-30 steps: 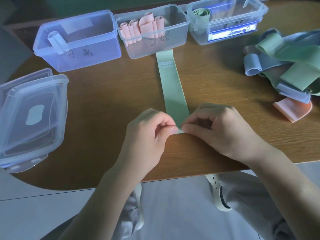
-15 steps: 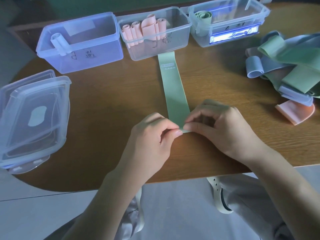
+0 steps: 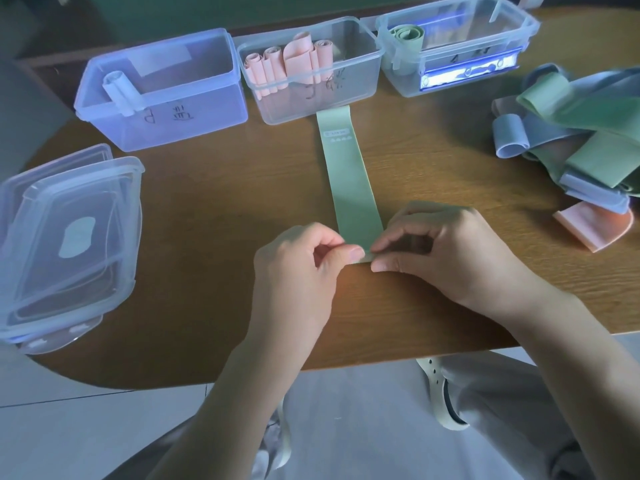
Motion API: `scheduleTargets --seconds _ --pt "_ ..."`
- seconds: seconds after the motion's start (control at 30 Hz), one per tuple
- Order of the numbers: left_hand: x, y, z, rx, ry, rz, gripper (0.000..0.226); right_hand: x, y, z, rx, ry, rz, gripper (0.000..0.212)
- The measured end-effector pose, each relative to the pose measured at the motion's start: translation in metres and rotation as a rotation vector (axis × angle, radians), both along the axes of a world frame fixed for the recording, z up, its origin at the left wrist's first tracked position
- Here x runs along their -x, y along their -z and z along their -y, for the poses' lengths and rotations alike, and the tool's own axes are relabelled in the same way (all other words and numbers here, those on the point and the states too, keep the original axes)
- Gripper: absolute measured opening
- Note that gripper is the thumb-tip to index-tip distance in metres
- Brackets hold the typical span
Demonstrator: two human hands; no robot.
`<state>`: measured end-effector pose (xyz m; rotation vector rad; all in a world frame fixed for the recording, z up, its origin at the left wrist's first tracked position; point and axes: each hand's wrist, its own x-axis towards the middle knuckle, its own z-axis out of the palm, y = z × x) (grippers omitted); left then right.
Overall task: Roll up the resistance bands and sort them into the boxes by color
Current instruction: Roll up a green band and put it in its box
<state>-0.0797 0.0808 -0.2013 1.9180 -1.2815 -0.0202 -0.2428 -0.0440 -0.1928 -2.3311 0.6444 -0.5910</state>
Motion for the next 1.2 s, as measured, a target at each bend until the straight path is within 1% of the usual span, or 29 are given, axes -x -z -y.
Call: scheduleTargets --seconds 0.13,0.3,0.47,0.57,0.63,0.77,0.97,1.03,1.13,1.2 --pt "-0.001 0.002 0.003 -0.002 -0.039 0.019 0.021 -0.002 0.0 0.0 0.021 0.031 0.028 0.008" --pt "-0.005 0.005 0.003 0.015 0.116 0.121 0.008 -0.003 -0.002 -0.001 -0.012 0.055 0.031 0.006" --pt "-0.009 0.003 0.002 -0.014 0.132 0.077 0.013 -0.005 0.0 0.001 0.017 0.084 0.021 0.006" --pt "-0.011 0.006 0.005 -0.026 0.125 0.109 0.013 -0.007 0.003 0.002 0.036 0.103 0.071 0.006" --pt "-0.011 0.005 0.006 -0.033 0.119 0.111 0.012 -0.008 0.005 0.001 0.044 0.065 0.097 0.006" --pt "-0.01 0.001 0.007 -0.04 0.102 0.078 0.012 -0.004 0.006 0.004 0.069 -0.002 0.056 0.019" --pt "-0.007 -0.005 0.01 -0.003 0.014 -0.042 0.013 -0.006 0.007 0.007 0.061 0.049 0.008 0.014" --pt "-0.006 -0.004 0.011 0.005 0.023 -0.026 0.012 -0.008 0.007 0.007 0.057 0.065 0.01 0.013" --pt "-0.008 -0.003 0.013 0.004 0.058 0.049 0.011 -0.01 0.008 0.007 0.063 0.096 0.016 0.013" --pt "-0.011 -0.005 0.013 -0.021 0.077 0.043 0.012 -0.011 0.009 0.007 0.071 0.126 0.026 0.014"
